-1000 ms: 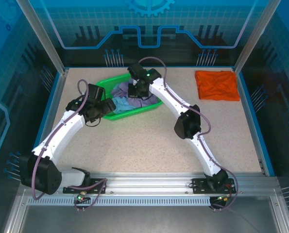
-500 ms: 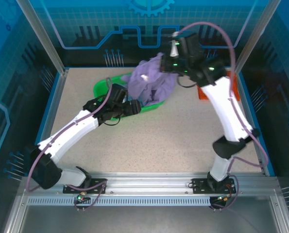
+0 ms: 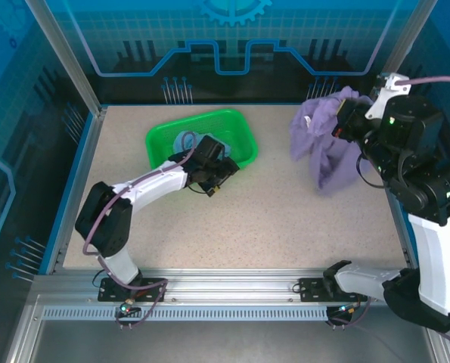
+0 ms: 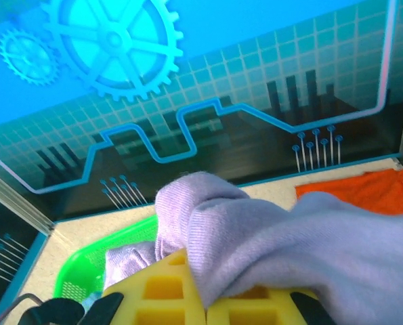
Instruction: Fold and stack the t-shirts
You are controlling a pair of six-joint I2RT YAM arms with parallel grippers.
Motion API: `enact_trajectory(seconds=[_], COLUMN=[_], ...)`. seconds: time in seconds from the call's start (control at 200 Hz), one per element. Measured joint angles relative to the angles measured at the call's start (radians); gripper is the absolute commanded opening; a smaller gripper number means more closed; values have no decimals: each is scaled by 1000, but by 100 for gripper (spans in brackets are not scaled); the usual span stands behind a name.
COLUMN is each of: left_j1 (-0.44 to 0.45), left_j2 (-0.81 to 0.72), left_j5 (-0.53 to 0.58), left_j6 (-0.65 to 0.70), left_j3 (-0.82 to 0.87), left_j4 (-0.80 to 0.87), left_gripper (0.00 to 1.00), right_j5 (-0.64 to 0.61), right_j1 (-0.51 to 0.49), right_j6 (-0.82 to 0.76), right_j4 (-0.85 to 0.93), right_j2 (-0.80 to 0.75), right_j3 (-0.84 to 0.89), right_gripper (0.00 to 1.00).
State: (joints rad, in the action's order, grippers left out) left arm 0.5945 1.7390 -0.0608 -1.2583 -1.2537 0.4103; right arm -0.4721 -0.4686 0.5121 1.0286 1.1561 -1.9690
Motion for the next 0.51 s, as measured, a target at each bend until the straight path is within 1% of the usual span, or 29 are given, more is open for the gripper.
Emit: enact_trajectory(seconds=[0.07, 0.165, 0.325, 0.415, 0.505], left_j1=[23, 42, 34, 24, 15], left_j2=[49, 106, 195, 241, 246], left_j5=[3, 28, 103, 138, 192], left_j6=[-85, -168, -282, -336, -387], left_j3=[-42, -101, -179, -233, -235], left_j4=[-2, -17, -42, -53, -69], left_gripper=[82, 83, 83, 76, 71], right_j5=[1, 19, 101, 138, 163], right_j1=[5, 10, 11, 11, 11], right_j6=[9, 28, 67, 73, 74], right_j4=[1, 21, 48, 60, 67], right_j2=[-37, -64, -64, -71, -86], right_j3=[101, 223, 361, 396, 406], right_gripper=[0, 0, 0, 0, 0])
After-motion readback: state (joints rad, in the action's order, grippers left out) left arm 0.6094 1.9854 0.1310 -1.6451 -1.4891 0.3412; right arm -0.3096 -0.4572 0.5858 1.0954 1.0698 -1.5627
